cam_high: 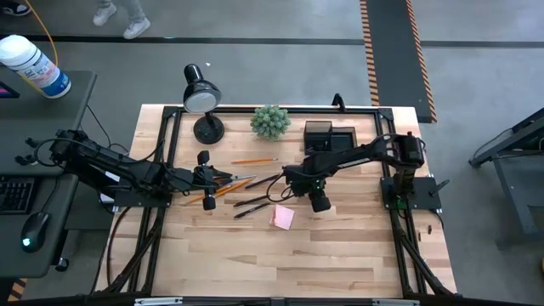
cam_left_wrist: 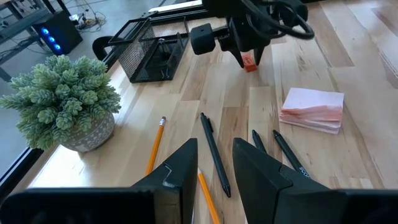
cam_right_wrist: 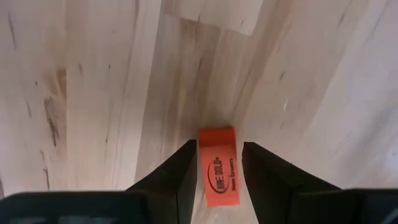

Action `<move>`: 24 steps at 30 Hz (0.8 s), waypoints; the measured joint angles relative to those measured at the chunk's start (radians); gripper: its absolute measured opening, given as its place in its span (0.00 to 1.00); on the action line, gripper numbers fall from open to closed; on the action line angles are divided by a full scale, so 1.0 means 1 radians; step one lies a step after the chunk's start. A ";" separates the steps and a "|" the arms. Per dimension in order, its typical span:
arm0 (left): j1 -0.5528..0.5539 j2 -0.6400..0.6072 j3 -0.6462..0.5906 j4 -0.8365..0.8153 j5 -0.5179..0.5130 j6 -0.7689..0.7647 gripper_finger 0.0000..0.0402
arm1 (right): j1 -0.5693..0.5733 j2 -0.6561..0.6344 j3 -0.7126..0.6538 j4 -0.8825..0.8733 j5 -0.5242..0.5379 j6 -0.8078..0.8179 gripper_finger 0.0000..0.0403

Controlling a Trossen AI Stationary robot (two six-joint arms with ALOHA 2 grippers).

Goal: Pick and place office supplies into organizer
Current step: Put the orange eraser into the black desk organizer

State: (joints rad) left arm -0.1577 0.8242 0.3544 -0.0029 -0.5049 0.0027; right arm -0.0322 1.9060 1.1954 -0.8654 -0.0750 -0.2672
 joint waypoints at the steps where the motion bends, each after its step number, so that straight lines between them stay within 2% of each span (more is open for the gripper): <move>1: 0.000 0.000 0.000 0.000 0.000 0.000 0.22 | 0.000 0.009 0.000 -0.001 0.000 0.000 0.30; 7: 0.000 0.000 0.000 0.000 0.000 0.000 0.22 | 0.000 0.038 0.005 -0.001 -0.003 -0.003 0.28; 16: 0.000 0.000 0.000 0.000 0.000 0.000 0.22 | 0.000 0.037 0.004 -0.041 0.001 -0.003 0.14; 24: 0.000 0.000 0.000 0.000 0.000 0.000 0.22 | 0.000 0.018 0.001 -0.062 0.059 -0.003 0.19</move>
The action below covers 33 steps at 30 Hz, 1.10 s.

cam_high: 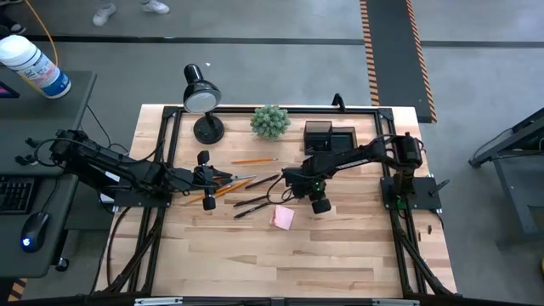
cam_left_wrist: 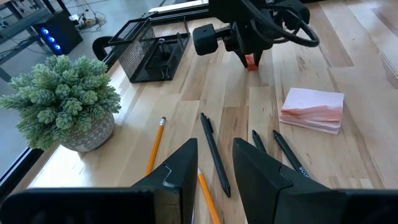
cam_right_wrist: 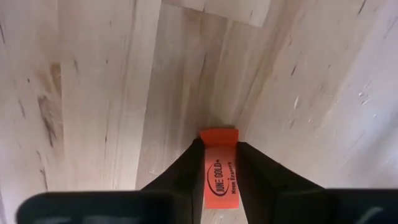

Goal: Pick and place office supplies into organizer
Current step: Put the orange eraser into the black desk organizer

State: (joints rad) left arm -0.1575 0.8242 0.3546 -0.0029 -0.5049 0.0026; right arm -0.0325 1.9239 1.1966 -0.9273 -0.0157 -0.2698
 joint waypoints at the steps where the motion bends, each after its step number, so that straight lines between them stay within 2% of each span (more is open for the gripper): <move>1: 0.000 0.000 0.000 0.000 0.000 0.000 0.22 | -0.002 -0.008 -0.003 -0.012 0.013 0.000 0.19; 9: 0.000 0.000 0.000 0.000 0.000 0.000 0.22 | -0.050 -0.064 -0.003 -0.085 0.208 -0.007 0.17; 20: 0.000 0.000 0.000 0.000 0.000 0.000 0.22 | -0.198 -0.111 -0.002 -0.028 0.432 -0.115 0.17; 27: 0.000 0.000 0.000 0.000 0.000 0.000 0.22 | -0.288 -0.111 -0.002 0.067 0.479 -0.184 0.18; 33: 0.000 0.000 0.000 0.000 0.000 0.000 0.22 | -0.334 -0.112 -0.001 0.073 0.459 -0.183 0.18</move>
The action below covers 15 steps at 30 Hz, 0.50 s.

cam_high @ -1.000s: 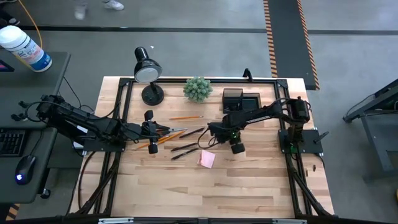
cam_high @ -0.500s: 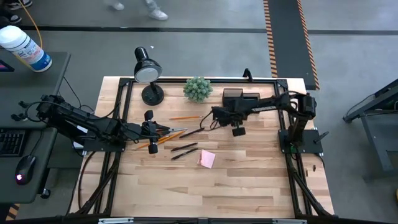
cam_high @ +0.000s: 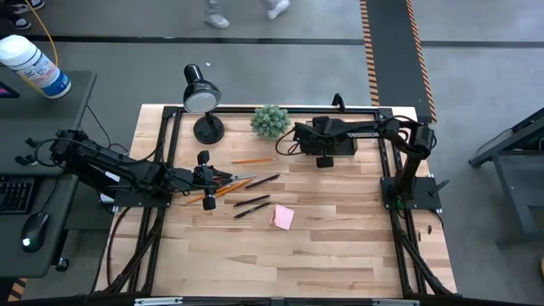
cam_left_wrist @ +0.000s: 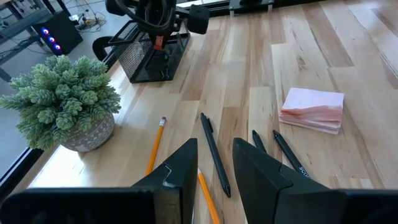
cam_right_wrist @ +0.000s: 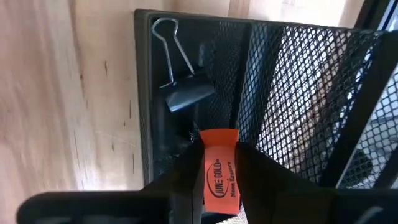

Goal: Pick and place office supplies into organizer
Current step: Put the orange eraser into the black desk organizer

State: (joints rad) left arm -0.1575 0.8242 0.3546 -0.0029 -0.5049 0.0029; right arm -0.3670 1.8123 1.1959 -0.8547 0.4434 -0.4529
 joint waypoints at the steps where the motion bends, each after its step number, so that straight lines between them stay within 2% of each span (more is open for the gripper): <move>1: 0.000 0.000 0.000 0.000 0.000 0.000 0.22 | -0.003 0.000 0.000 0.000 -0.005 0.003 0.18; 15: 0.000 0.000 0.000 0.000 0.000 0.000 0.22 | 0.036 0.000 0.000 0.035 -0.058 0.004 0.18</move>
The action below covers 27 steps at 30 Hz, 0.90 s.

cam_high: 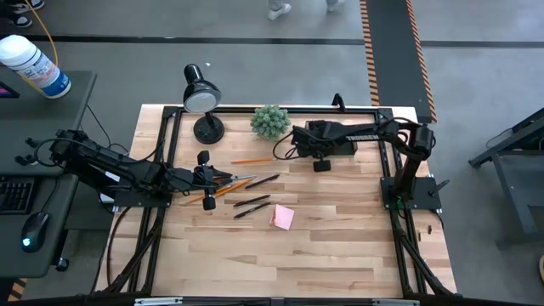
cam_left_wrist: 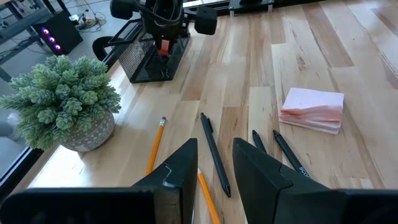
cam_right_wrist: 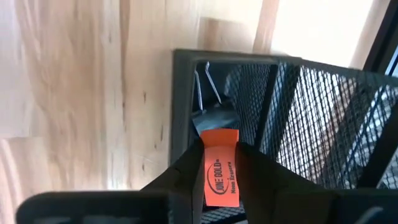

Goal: Pick and place office supplies into organizer
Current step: Put the orange eraser into the black desk organizer, then put the pink sticky notes into the black desk organizer

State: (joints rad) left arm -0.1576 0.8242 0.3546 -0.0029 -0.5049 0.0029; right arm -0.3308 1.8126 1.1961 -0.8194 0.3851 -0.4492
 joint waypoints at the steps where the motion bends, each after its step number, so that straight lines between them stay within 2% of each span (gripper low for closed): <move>1: 0.000 0.000 0.000 0.000 0.000 0.000 0.22 | 0.002 0.000 0.000 0.002 0.000 -0.001 0.18; 7: 0.000 0.000 0.000 0.000 0.000 0.000 0.22 | 0.005 0.000 0.000 0.010 0.002 -0.002 0.21; 19: 0.000 0.000 0.000 0.000 0.000 0.000 0.22 | 0.004 0.000 0.001 0.018 0.033 0.003 0.46; 27: 0.000 0.000 0.000 0.000 0.000 0.000 0.22 | 0.013 0.000 0.001 0.016 0.040 0.003 0.46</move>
State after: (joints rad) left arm -0.1577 0.8242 0.3546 -0.0029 -0.5049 0.0029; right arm -0.3179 1.8122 1.1975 -0.8032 0.4251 -0.4461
